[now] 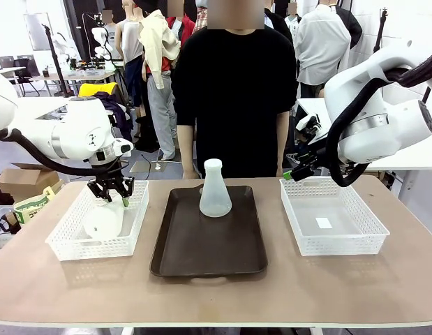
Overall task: Prepare the laboratory tools.
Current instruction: Pick up the Big flask that the person points to.
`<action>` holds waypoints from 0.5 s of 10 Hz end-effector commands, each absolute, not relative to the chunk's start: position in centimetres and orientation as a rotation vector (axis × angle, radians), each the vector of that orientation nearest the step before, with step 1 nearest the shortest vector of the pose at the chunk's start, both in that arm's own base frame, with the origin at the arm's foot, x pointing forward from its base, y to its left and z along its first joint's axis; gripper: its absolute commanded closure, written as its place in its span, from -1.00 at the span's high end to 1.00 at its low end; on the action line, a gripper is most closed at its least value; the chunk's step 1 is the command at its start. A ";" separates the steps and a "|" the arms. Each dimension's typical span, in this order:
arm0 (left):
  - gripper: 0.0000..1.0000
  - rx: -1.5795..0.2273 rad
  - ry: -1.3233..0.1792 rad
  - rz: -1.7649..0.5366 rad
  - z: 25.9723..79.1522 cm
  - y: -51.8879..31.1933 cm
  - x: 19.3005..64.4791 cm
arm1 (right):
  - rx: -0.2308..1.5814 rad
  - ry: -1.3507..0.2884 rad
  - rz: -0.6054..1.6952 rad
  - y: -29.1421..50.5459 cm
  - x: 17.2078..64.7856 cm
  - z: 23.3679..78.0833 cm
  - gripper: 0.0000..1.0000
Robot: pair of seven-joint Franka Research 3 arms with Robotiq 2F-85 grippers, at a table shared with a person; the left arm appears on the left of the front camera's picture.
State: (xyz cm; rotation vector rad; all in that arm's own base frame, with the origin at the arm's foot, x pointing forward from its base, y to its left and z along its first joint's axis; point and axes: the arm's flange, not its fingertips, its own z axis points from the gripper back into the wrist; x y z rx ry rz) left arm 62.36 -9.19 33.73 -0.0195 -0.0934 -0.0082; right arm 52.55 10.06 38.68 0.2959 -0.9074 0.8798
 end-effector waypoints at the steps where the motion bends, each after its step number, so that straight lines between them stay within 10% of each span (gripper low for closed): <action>1: -1.00 -0.022 -0.092 -0.007 33.6 -9.2 62.3 | 0.291 -0.905 0.887 10.1 52.8 38.7 1.00; 5: -1.00 -0.022 -0.092 -0.007 33.6 -9.2 62.3 | 0.291 -0.905 0.887 10.1 52.8 38.7 1.00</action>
